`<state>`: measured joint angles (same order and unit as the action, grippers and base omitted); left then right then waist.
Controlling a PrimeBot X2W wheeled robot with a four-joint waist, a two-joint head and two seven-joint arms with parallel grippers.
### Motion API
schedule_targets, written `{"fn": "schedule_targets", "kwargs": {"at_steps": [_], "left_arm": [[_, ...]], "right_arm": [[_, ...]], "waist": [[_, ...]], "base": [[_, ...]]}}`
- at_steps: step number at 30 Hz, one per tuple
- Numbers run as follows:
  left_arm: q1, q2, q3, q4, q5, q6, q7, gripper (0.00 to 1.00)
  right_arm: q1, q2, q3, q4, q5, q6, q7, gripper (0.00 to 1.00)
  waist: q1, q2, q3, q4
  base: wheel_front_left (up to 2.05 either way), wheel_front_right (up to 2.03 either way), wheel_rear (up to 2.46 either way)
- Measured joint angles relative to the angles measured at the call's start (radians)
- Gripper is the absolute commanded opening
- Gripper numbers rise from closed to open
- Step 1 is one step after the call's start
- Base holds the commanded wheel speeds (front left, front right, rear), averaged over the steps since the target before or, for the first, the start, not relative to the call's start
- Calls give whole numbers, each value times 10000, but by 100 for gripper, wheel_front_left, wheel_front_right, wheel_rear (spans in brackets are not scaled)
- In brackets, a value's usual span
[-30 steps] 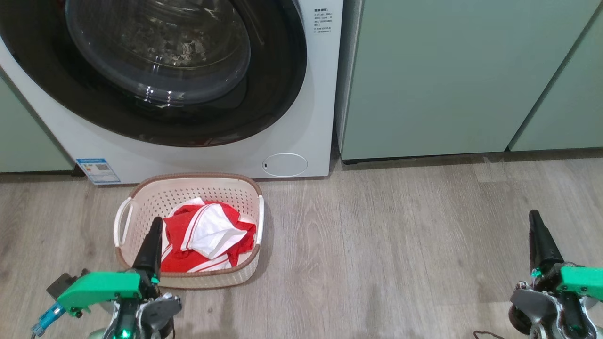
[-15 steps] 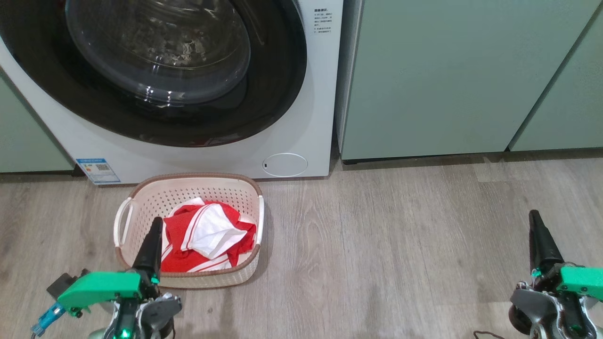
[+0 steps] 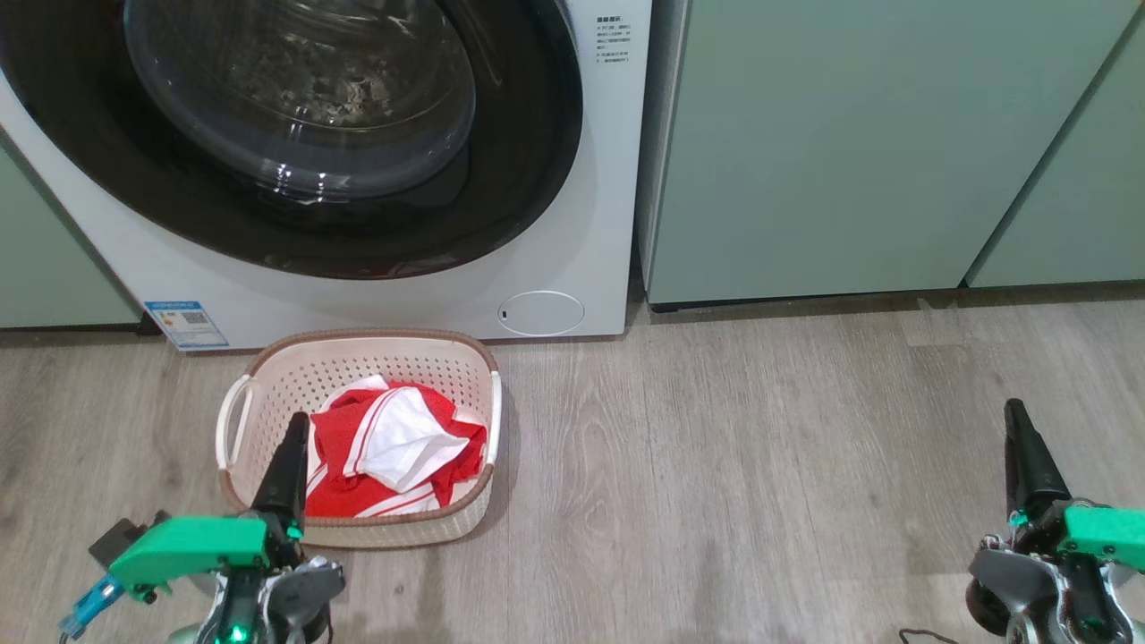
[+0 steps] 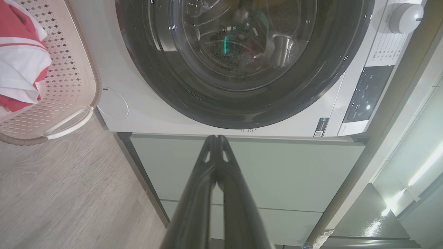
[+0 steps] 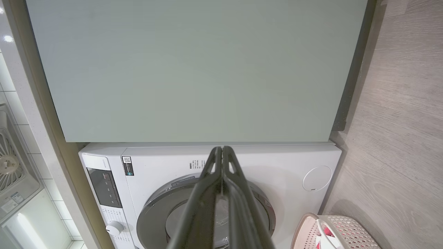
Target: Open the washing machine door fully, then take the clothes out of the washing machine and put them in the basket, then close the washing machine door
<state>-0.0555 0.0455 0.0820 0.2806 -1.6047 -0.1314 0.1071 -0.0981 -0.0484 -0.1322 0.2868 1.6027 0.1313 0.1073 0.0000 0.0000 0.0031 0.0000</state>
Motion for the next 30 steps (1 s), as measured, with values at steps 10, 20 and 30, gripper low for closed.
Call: {"fn": "schedule_targets", "kwargs": {"at_steps": [10,20,30], "left_arm": [[0,0,0,0,0,0,0,0],[0,0,0,0,0,0,0,0],[0,0,0,0,0,0,0,0]], "right_arm": [[0,0,0,0,2,0,0,0],[0,0,0,0,2,0,0,0],[0,0,0,0,2,0,0,0]], "waist": [[0,0,0,0],[0,0,0,0],[0,0,0,0]], "base": [[0,0,0],[0,0,0],[0,0,0]]}}
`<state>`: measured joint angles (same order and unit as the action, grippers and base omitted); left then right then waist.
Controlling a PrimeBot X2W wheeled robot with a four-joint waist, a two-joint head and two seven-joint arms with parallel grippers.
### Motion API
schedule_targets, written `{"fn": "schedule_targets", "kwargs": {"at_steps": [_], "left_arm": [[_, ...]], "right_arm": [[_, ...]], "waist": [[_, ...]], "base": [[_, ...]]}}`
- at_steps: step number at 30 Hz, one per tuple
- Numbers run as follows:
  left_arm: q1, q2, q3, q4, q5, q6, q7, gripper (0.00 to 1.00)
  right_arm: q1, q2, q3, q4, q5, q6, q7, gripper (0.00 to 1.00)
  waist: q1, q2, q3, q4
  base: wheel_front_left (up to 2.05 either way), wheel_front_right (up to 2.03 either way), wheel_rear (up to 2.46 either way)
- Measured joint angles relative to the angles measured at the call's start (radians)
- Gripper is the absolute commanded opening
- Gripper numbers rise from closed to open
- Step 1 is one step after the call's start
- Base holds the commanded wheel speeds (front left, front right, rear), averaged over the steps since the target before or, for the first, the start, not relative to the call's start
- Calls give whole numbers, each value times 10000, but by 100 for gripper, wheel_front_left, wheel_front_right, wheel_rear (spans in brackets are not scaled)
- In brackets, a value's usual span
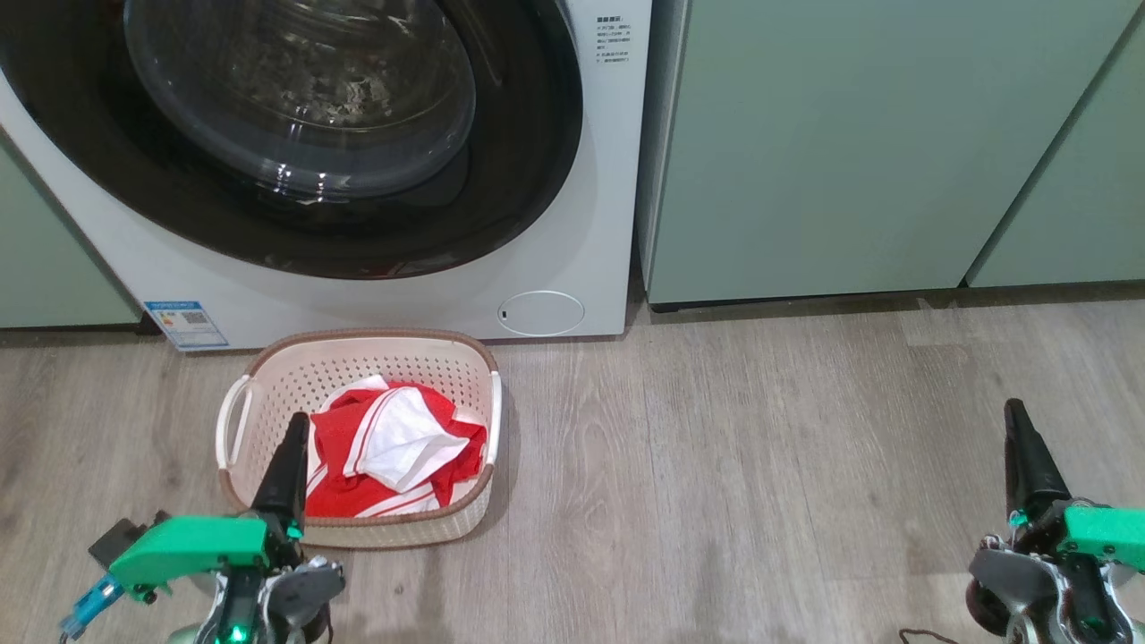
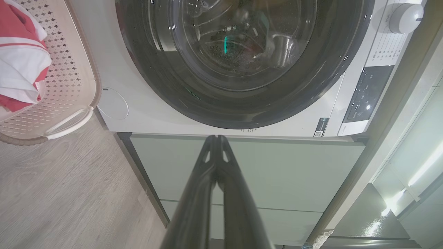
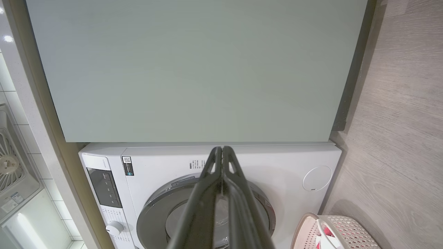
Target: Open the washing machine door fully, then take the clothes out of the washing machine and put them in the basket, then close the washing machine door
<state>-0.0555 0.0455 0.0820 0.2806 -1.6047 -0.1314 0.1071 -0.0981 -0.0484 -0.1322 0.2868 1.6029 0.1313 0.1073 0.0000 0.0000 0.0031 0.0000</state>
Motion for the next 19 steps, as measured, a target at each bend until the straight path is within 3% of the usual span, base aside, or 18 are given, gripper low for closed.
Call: {"fn": "schedule_targets", "kwargs": {"at_steps": [19], "left_arm": [[0,0,0,0,0,0,0,0]], "right_arm": [[0,0,0,0,0,0,0,0]], "waist": [[0,0,0,0]], "base": [[0,0,0]]}}
